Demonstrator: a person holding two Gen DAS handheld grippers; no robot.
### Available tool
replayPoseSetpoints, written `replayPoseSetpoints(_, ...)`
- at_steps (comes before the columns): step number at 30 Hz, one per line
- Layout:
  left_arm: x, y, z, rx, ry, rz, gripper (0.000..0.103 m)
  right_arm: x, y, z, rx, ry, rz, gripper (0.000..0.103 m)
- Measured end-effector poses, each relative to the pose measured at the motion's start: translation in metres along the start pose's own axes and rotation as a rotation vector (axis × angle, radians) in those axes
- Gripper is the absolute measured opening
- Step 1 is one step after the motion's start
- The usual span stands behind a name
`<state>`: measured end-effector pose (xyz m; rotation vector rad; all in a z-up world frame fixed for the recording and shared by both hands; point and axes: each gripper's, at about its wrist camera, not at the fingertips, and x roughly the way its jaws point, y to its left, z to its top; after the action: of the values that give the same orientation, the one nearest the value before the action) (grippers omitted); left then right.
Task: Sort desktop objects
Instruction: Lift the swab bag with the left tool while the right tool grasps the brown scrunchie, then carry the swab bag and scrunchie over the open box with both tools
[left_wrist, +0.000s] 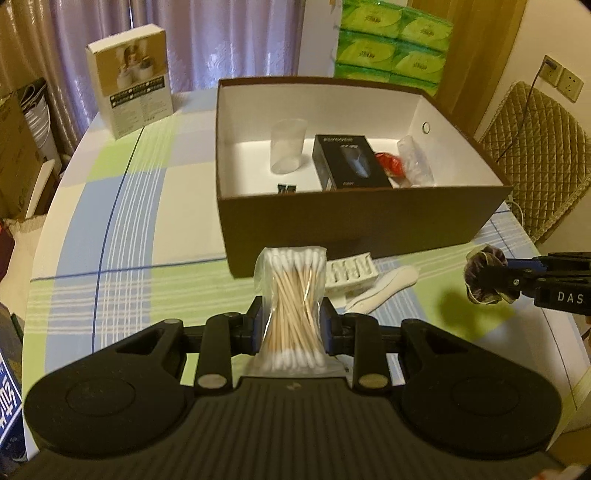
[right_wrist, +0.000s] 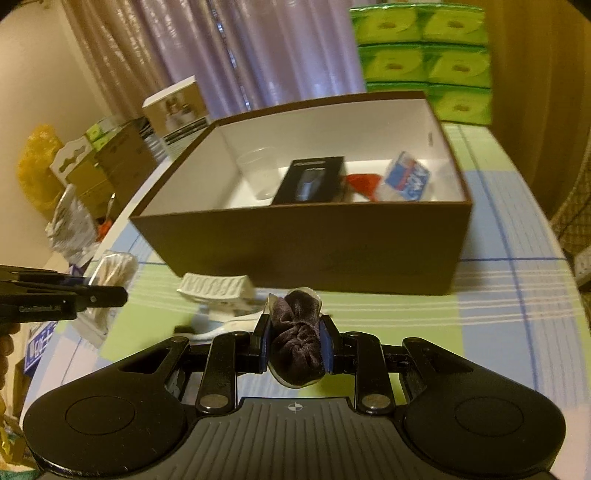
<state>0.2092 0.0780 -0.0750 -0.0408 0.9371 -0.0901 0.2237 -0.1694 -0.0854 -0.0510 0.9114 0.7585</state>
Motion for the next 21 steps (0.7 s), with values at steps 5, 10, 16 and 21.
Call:
replayPoseSetpoints(5, -0.004, -0.002, 0.016, 0.009, -0.035, -0.003, 0.025, -0.013, -0.012, 0.012, 0.032, -0.022, -0.020, 0.024)
replayPoseSetpoints(10, -0.008, -0.002, 0.041, 0.021, -0.080, -0.007, 0.025, -0.030, -0.023, 0.035, 0.051, -0.083, -0.025, 0.024)
replayPoseSetpoints(16, 0.003, -0.001, 0.080, 0.038, -0.107, -0.006, 0.025, -0.037, -0.032, 0.069, 0.042, -0.145, -0.039, 0.024)
replayPoseSetpoints(21, 0.026, 0.001, 0.110, 0.033, -0.092, -0.010, 0.025, -0.025, -0.040, 0.092, 0.027, -0.145, -0.073, 0.024)
